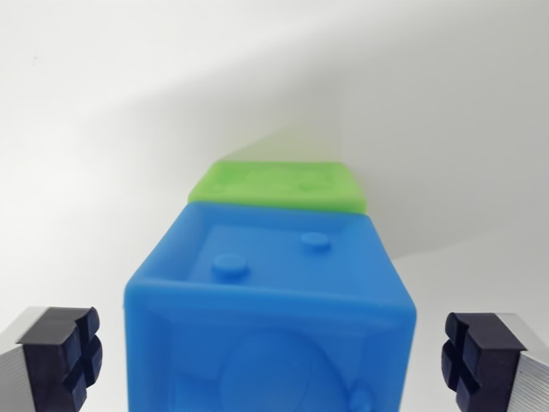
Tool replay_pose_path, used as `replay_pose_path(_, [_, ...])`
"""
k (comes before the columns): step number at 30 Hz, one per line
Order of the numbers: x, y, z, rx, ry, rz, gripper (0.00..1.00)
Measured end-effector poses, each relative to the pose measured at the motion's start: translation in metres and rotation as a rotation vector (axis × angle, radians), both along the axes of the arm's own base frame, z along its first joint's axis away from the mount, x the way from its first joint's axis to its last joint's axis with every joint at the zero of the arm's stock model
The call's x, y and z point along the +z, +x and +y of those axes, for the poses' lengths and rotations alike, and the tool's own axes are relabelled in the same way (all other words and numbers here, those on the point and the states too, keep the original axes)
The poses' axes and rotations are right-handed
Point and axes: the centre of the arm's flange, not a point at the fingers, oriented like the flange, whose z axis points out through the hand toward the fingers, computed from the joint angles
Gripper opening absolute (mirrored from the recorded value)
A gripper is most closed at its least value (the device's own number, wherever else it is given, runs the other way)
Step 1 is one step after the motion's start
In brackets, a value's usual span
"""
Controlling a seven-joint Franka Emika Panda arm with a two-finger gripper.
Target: Stack cube
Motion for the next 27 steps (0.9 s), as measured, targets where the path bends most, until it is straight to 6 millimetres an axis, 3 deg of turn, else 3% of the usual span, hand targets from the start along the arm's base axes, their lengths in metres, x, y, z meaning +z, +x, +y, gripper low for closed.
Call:
replay_pose_path(13, [0.035, 0.0, 0.0, 0.002, 0.0, -0.001, 1.0])
replay_pose_path(27, [0.091, 0.0, 0.0, 0.002, 0.001, -0.003, 1.0])
